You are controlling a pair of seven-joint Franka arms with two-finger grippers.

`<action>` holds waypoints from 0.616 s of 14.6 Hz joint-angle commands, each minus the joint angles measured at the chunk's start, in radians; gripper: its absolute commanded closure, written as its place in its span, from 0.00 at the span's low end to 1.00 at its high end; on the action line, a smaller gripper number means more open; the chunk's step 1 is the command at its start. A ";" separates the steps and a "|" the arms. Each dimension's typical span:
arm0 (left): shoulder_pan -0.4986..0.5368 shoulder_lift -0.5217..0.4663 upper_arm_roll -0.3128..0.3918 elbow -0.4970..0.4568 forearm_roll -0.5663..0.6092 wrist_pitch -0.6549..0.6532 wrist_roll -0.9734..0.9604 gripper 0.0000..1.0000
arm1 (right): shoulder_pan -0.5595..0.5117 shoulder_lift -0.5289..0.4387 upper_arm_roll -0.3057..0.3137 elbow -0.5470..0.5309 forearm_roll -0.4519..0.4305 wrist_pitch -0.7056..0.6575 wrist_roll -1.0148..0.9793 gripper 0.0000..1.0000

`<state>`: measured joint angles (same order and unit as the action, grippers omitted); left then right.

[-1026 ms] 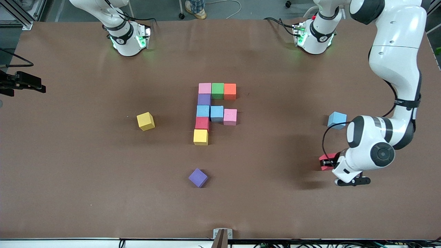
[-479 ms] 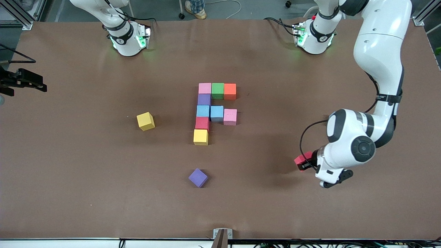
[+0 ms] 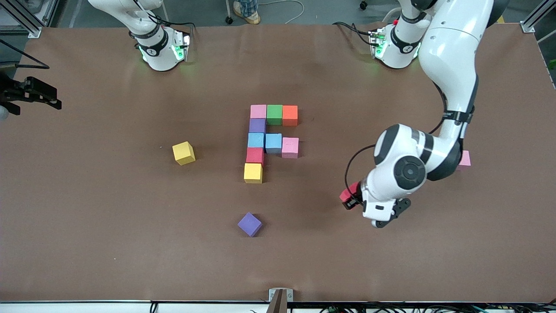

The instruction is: Arrange 11 blocks into digit 3

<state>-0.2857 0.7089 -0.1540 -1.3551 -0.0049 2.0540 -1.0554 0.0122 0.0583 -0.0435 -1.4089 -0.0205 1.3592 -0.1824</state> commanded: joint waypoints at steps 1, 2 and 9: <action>-0.059 -0.005 0.020 0.011 -0.012 -0.020 -0.116 0.99 | -0.014 -0.047 0.014 -0.047 0.001 0.011 0.006 0.00; -0.073 -0.003 0.024 0.017 -0.010 -0.017 -0.147 0.99 | -0.012 -0.054 0.014 -0.054 0.001 0.012 0.006 0.00; -0.141 0.046 0.024 0.059 -0.010 0.025 -0.325 0.99 | -0.009 -0.164 0.013 -0.197 0.002 0.104 0.008 0.00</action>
<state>-0.3941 0.7232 -0.1463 -1.3415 -0.0049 2.0765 -1.3247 0.0122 -0.0278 -0.0412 -1.5036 -0.0202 1.4162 -0.1824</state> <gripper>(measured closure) 0.401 0.000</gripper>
